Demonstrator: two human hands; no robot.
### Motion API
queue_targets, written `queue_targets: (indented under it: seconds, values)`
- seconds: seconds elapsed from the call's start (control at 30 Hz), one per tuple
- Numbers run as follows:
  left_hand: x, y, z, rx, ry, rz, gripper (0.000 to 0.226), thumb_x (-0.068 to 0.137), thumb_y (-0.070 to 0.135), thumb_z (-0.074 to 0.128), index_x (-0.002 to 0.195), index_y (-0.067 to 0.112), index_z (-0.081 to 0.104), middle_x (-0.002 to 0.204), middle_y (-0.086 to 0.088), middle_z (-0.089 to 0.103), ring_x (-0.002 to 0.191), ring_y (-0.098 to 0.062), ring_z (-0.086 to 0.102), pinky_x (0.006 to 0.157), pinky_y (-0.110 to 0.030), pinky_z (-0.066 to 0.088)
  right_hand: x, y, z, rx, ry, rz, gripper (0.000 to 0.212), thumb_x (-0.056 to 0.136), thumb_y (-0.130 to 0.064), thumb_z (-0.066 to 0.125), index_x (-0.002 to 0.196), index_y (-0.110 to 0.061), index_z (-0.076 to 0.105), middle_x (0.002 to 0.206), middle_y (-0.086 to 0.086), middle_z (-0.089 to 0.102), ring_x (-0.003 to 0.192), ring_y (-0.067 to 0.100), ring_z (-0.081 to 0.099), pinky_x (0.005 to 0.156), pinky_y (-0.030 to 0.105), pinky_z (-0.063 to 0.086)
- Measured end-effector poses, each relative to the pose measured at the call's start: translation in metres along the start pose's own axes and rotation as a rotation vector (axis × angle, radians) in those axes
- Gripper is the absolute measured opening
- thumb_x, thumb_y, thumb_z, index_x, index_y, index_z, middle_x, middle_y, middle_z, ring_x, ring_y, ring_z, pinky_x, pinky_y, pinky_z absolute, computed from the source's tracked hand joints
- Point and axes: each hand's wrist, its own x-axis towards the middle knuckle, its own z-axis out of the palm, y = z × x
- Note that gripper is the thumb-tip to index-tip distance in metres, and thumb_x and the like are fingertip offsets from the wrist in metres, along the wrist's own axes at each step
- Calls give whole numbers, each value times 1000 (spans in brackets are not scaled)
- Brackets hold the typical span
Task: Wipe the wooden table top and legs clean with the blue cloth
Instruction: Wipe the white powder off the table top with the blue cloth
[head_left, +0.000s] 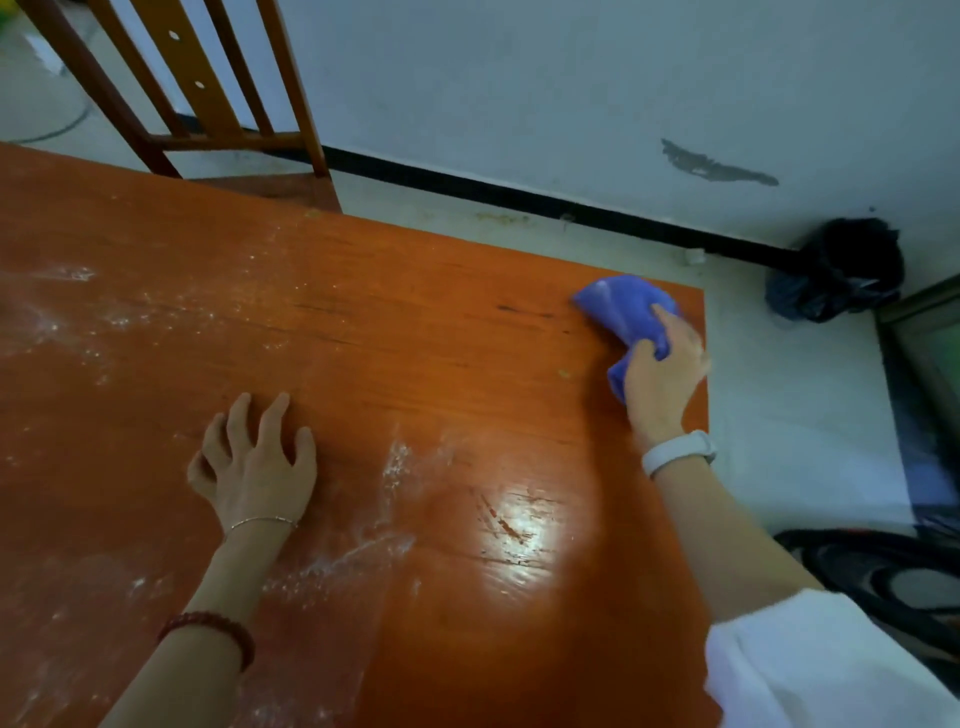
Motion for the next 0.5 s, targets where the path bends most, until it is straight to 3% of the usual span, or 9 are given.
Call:
queue_targets:
  seconds: [0.1,0.2,0.3,0.37,0.43,0.5]
  values:
    - [1,1,0,14,-8,2,44,91,41,39,134,34,36,151,-1,18,138,-25,7,108,-49,7,27,5,2,-146,73,300,47,89,-15,42,136,-23,42,146,8,34,127,32,32,104,33,22]
    - [1,1,-1,28,-10,-2,44,91,40,39,135,34,36,151,-1,18,138,-25,7,109,-49,7,40,-9,19,-272,-41,349,51,91,-20,40,140,-29,31,152,3,19,133,30,22,107,43,20]
    - [2,1,0,36,-12,-12,44,91,41,39,135,35,35,152,0,17,139,-25,7,109,-49,8,31,-37,51,-299,-194,170,52,87,-18,43,138,-30,35,152,1,20,132,29,21,105,43,22]
    - [2,1,1,41,-4,-10,44,91,41,38,135,35,35,152,0,18,138,-25,7,108,-49,8,8,-58,79,-253,-342,-70,51,84,-15,48,133,-29,45,149,0,29,130,28,25,104,42,26]
    - [2,2,0,35,3,-13,44,91,40,39,134,34,36,151,0,18,138,-25,8,108,-49,8,-28,-75,97,-88,-611,-329,48,79,-11,49,125,-24,55,141,3,43,125,30,35,105,41,32]
    - [2,3,0,25,9,-16,44,91,40,40,135,33,36,151,-1,19,138,-25,8,109,-48,8,-53,-82,97,100,-799,-438,46,76,-3,47,118,-16,62,131,10,53,120,32,42,106,34,32]
